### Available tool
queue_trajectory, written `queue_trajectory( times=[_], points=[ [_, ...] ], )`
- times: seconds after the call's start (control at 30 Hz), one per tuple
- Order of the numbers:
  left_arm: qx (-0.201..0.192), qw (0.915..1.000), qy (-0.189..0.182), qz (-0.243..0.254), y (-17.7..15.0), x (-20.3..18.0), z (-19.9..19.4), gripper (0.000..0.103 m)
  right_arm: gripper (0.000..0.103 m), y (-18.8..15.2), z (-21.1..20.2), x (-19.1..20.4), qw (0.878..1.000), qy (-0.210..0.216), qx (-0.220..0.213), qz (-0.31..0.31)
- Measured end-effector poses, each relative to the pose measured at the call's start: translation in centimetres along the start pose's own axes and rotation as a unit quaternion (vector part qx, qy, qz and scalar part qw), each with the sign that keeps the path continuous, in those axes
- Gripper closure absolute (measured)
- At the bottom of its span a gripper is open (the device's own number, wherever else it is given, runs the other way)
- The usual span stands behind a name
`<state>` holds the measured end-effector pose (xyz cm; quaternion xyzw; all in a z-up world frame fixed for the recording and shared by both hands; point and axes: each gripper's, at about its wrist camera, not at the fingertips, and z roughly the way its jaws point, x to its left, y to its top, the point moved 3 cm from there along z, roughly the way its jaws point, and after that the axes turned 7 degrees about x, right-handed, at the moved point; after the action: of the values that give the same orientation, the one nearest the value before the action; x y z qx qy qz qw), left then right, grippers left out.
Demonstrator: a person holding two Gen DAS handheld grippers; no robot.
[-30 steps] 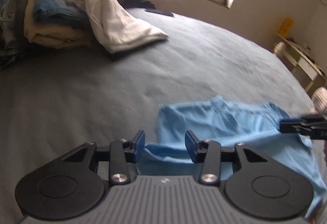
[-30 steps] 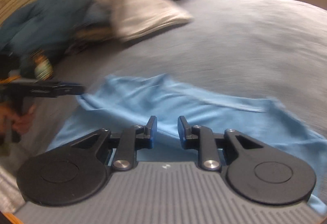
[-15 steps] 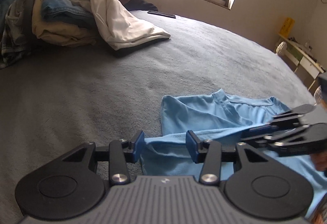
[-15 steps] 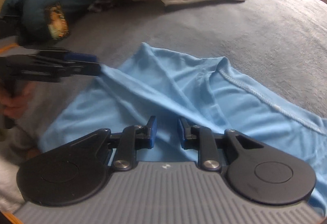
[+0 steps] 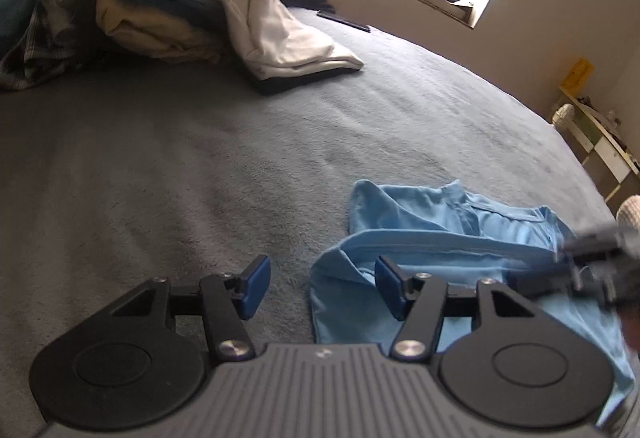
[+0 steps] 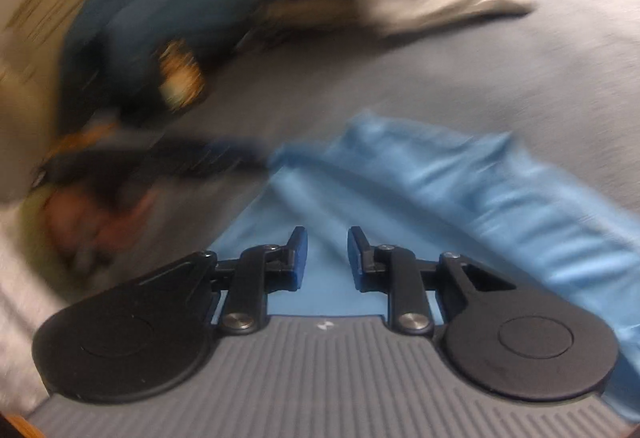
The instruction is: Fold clothes
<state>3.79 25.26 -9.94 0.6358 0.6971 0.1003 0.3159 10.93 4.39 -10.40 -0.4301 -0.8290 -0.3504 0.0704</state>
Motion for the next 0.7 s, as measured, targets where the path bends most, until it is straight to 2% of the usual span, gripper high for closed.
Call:
queue_trajectory(
  times=[0.07, 0.13, 0.17, 0.27, 0.37, 0.47, 0.53, 0.63, 0.7],
  points=[
    [0.000, 1.0000, -0.001, -0.004, 0.3, 0.1, 0.5, 0.044, 0.082, -0.4, 1.4, 0.7, 0.999, 0.002, 0.033, -0.020],
    [0.000, 1.0000, 0.003, -0.004, 0.6, 0.0, 0.9, 0.045, 0.083, -0.5, 3.0, 0.3, 0.998, -0.015, 0.062, -0.016],
    [0.001, 1.0000, 0.004, -0.006, 0.7, 0.0, 1.1, 0.046, 0.086, 0.0, 3.2, -0.1, 0.998, -0.027, 0.054, -0.011],
    [0.002, 0.9998, 0.001, -0.021, 1.1, 0.3, 1.6, 0.048, 0.087, 1.3, 4.0, -1.3, 0.998, -0.061, 0.028, 0.005],
    [-0.002, 0.9987, -0.015, -0.048, 1.4, 0.9, 1.4, 0.047, 0.084, 2.8, 2.8, -2.7, 0.994, -0.093, -0.037, 0.049],
    [-0.014, 0.9966, -0.044, -0.069, 1.4, 1.6, 0.6, 0.043, 0.083, 2.8, 1.0, -3.1, 0.992, -0.085, -0.064, 0.060],
    [-0.023, 0.9953, -0.061, -0.071, 1.3, 1.9, 0.0, 0.040, 0.083, 2.1, 0.2, -2.6, 0.995, -0.068, -0.062, 0.049],
    [-0.025, 0.9950, -0.074, -0.063, 1.0, 2.0, -0.3, 0.036, 0.083, 1.3, 0.9, -1.8, 0.998, -0.033, -0.034, 0.034],
    [-0.008, 0.9961, -0.068, -0.057, 0.9, 1.8, 0.6, 0.036, 0.083, 1.2, 2.2, -1.7, 0.998, -0.047, -0.014, 0.030]
  ],
)
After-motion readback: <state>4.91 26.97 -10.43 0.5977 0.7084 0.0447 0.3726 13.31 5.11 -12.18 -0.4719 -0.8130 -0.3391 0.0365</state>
